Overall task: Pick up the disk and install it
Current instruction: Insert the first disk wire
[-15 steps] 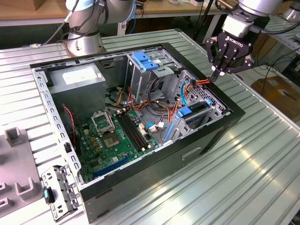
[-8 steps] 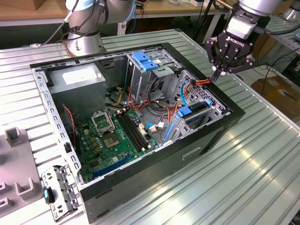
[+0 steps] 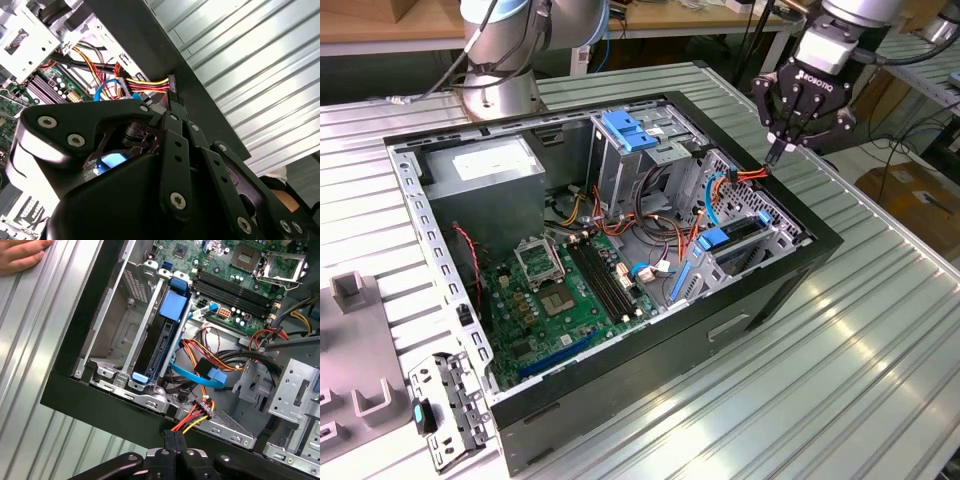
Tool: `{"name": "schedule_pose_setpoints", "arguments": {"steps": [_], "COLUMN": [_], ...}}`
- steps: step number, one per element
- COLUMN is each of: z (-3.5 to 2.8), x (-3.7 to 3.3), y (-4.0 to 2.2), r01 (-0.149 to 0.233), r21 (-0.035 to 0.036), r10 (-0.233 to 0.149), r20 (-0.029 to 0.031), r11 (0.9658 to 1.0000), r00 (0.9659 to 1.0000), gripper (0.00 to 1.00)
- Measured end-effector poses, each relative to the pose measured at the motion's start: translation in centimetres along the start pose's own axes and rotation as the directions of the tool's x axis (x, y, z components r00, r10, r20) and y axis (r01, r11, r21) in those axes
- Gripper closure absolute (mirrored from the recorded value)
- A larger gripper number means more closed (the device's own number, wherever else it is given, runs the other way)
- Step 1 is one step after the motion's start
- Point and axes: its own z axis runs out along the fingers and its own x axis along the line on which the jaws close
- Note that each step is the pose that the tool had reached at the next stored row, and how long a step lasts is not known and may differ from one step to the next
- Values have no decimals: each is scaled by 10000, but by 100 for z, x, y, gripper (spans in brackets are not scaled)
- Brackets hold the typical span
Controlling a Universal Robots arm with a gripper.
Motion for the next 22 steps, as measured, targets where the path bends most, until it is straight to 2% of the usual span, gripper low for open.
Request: {"name": "schedule_pose_setpoints", "arguments": {"steps": [1, 3, 4, 6, 8, 9, 11, 13, 15, 18, 22], "z": [4, 13, 18, 29, 40, 45, 54, 62, 72, 82, 82], "x": [0, -1, -1, -1, -1, -1, -1, -1, -1, 2, 2], "y": [0, -1, -1, -1, -1, -1, -1, -1, -2, -10, -10], "r01": [180, 551, 726, 1095, 1483, 1672, 2019, 2387, 2812, 3199, 3229], "r21": [3, 10, 13, 20, 27, 30, 36, 42, 49, 55, 56], "r10": [-180, -551, -726, -1095, -1483, -1672, -2019, -2386, -2811, -3199, -3229], "r20": [-2, -6, -7, -12, -16, -19, -23, -29, -35, -40, -41], "r11": [9998, 9985, 9974, 9940, 9889, 9859, 9794, 9711, 9596, 9474, 9464], "r00": [9998, 9985, 9974, 9940, 9889, 9859, 9794, 9711, 9597, 9474, 9464], "gripper": [89, 76, 76, 76, 75, 68, 68, 68, 68, 68, 68]}}
